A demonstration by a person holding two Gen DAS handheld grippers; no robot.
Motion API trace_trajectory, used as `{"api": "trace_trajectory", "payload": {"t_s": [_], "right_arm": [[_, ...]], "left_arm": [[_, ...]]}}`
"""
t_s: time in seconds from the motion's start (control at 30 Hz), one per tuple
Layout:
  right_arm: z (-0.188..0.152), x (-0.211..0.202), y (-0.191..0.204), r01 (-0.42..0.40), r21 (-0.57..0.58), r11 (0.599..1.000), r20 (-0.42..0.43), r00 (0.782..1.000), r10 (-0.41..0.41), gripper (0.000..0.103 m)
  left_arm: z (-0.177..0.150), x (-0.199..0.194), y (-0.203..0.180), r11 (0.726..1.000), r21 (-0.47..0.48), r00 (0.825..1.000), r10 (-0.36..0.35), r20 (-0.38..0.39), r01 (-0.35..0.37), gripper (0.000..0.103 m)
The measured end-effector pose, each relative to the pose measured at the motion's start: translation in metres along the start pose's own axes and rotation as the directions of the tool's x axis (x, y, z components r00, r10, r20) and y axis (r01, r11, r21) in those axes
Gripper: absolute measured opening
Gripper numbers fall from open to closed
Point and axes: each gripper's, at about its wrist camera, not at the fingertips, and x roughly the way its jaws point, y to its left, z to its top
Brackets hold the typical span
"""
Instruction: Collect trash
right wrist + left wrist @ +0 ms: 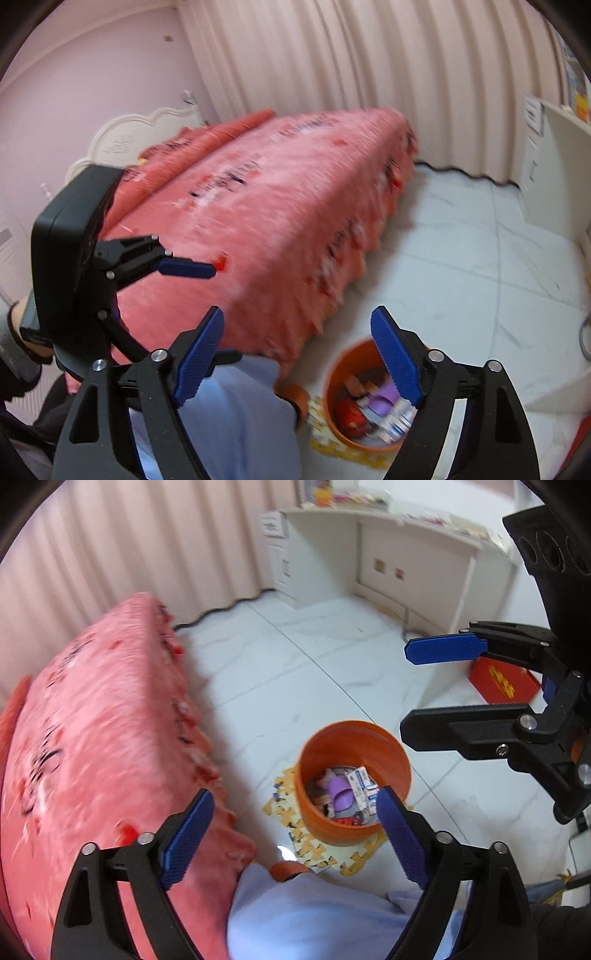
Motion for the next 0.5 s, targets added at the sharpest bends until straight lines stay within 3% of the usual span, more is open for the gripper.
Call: {"api": "trace_trajectory", "payload": {"t_s": [0.17,0.27,0.4,0.5], "right_arm": [[0.019,-0.002,0.066,-0.100,-0.090,0.991,0.047,0.993,0.105,0.088],[0.027,0.002,0.102,-0.152,-0.126,0.980,0.059,0.985,0.160,0.090],[0.034,0.010,0.162,-0.231,-0.191,0.954,0.056,0.968,0.246,0.095],[0.034,0.016,0.208,-0.273,-0.247,0.930,0.051,0.955,0.294,0.098]], "left_arm": [[-0.039,-0.054,0.023,0.991,-0.109,0.996,0.087,0.036,-0.083,0.091],[-0.071,-0.090,0.038,0.968,-0.205,0.986,0.158,0.052,-0.145,0.091],[-0.121,-0.136,0.058,0.901,-0.368,0.962,0.269,0.054,-0.231,0.091],[-0.156,-0.173,0.069,0.822,-0.474,0.926,0.376,0.035,-0.316,0.091]]}}
